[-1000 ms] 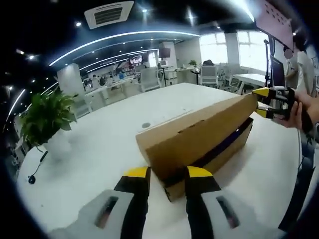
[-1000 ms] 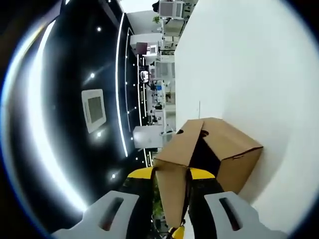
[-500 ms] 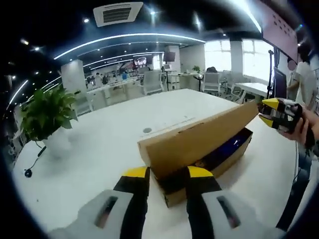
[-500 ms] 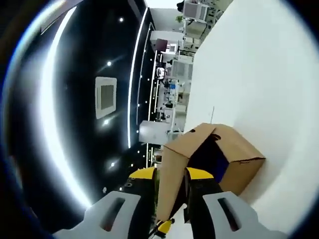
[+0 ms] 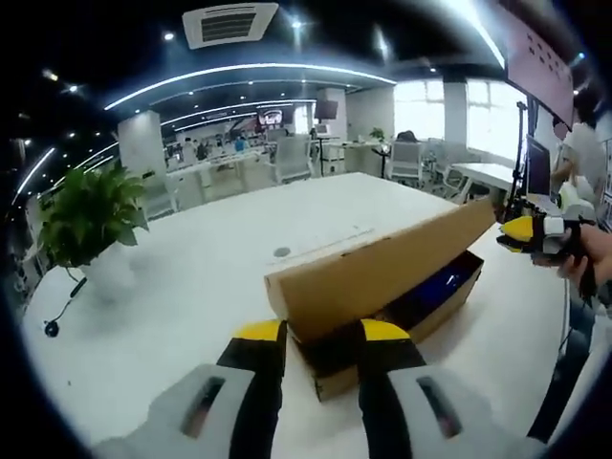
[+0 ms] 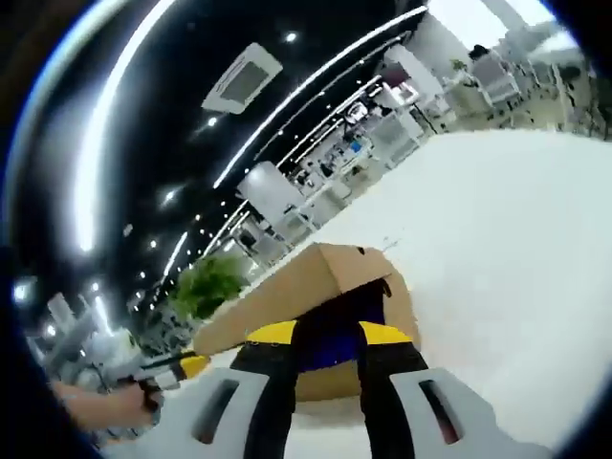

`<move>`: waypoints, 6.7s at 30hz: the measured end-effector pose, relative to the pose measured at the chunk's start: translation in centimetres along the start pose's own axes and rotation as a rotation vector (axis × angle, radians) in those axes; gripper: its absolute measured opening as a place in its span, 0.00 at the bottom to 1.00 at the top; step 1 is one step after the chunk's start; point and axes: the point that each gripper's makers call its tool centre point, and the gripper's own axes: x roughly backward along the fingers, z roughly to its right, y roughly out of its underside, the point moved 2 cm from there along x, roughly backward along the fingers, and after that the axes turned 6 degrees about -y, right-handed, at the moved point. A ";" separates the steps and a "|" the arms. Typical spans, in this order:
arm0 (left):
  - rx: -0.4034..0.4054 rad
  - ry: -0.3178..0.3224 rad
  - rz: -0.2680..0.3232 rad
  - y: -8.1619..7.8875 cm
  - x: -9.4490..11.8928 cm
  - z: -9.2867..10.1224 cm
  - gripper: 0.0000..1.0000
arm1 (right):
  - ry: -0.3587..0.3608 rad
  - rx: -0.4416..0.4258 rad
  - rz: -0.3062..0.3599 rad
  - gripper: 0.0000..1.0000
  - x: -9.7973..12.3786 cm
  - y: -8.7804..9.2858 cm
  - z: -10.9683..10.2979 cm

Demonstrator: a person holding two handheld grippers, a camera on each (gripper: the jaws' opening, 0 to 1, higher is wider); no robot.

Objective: Operate the shoe box by opening the lid, removing the specified soft item, and placing it in the target area until the item is outside and the box remains undamaged.

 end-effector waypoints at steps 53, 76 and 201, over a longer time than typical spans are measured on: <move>0.105 0.231 -0.128 3.0 -0.2 1.8 0.43 | 0.117 0.564 0.002 0.20 -7.4 -6.3 0.0; -0.099 0.327 -0.195 2.6 -2.2 3.8 0.35 | 0.254 0.562 -0.042 0.00 -9.5 -9.6 0.8; -0.725 0.585 -0.403 6.6 -4.4 4.0 0.01 | 0.232 0.433 -0.439 0.00 -20.1 -12.2 4.2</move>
